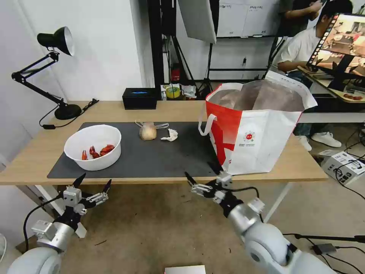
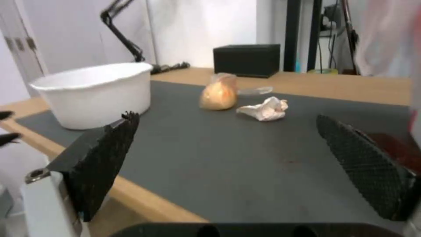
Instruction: Pick up the trash from the table and place it into the takeout bag.
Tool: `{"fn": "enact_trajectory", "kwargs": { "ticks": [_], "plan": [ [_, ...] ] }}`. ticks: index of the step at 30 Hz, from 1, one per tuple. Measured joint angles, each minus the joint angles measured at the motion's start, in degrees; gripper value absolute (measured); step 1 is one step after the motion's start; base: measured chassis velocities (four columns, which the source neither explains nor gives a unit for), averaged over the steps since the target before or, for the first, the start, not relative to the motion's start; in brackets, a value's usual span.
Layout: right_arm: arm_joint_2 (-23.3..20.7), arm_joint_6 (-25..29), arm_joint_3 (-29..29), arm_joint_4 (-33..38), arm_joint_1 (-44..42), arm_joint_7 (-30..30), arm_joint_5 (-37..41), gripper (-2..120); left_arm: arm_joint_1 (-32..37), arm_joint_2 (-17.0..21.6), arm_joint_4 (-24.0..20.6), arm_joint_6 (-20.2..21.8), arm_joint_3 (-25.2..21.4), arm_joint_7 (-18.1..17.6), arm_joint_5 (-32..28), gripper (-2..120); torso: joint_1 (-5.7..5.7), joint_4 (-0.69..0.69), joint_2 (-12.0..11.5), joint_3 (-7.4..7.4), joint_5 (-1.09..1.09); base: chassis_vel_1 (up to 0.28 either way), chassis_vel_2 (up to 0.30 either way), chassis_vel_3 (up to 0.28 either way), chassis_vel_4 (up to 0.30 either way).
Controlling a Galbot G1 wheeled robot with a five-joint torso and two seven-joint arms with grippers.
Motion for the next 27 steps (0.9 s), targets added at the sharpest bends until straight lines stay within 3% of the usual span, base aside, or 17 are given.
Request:
{"fn": "enact_trajectory", "kwargs": {
  "ticks": [3, 13, 15, 27],
  "plan": [
    [2.29, -3.76, -5.23, -3.04, 7.39, 4.49, 0.57, 100, -0.04, -0.47, 0.48, 0.14, 0.06, 0.0, 0.09, 100, 0.0, 0.0, 0.0, 0.0, -0.01, 0.0, 0.0, 0.0, 0.0],
    [9.13, -13.87, -13.51, -8.37, 19.81, 17.46, 3.59, 100, 0.12, -0.83, 1.21, 0.13, -0.05, 0.03, 0.22, 100, 0.0, 0.0, 0.0, 0.0, -0.01, 0.0, 0.0, 0.0, 0.0],
    [12.13, -17.59, -15.64, -11.2, 24.44, 23.24, 7.29, 100, 0.12, -1.02, 1.37, 0.12, 0.06, 0.02, 0.36, 100, 0.0, 0.0, 0.0, 0.0, -0.01, 0.0, 0.0, 0.0, 0.0],
    [20.61, -21.08, -18.22, -23.64, 34.91, 31.78, 17.33, 100, 0.35, -1.72, 1.35, 0.07, 0.06, 0.03, 0.81, 100, 0.0, 0.0, 0.0, 0.0, -0.01, 0.0, 0.0, 0.0, 0.0]
  ]
}}
